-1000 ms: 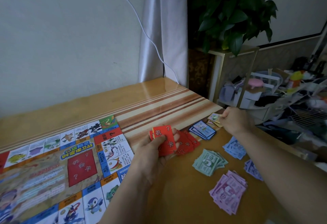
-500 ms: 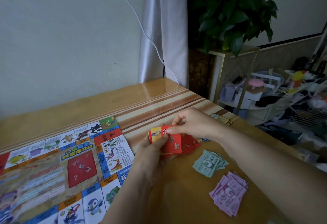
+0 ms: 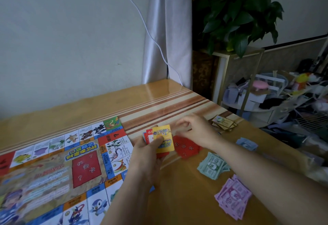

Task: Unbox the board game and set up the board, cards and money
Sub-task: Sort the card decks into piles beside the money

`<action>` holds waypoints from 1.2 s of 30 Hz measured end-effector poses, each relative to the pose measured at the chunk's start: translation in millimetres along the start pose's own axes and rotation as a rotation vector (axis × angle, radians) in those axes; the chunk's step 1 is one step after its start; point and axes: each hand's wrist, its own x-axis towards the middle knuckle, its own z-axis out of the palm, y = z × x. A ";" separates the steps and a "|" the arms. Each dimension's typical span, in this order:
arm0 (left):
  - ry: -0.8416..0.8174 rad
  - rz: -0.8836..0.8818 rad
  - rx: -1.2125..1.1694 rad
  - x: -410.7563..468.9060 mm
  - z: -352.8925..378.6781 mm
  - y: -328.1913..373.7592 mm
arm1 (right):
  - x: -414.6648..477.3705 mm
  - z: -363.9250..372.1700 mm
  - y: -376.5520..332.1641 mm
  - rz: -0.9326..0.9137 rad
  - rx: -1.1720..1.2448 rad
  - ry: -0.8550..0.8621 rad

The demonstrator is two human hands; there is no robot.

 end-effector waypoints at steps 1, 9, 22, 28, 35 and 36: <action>-0.002 0.000 0.021 0.2 1.0 -0.8 | 0.1 -5.6 -6.2 0.024 0.133 0.012; -0.018 -0.039 0.004 -2.4 6.6 -3.6 | -2.1 -31.6 -27.6 0.117 0.371 -0.260; -0.045 -0.199 -0.219 -8.7 15.0 -2.7 | 4.4 -49.0 88.9 0.317 -0.048 0.392; -0.123 -0.229 -0.290 -11.2 15.2 -1.3 | 5.9 -34.6 111.7 0.401 -0.230 0.314; -0.186 -0.142 -0.118 -12.7 13.2 -3.9 | 7.5 -39.5 63.8 0.244 -0.181 0.365; -0.172 -0.129 -0.081 -12.5 12.9 -4.4 | 5.5 -40.8 44.0 0.192 -0.040 0.301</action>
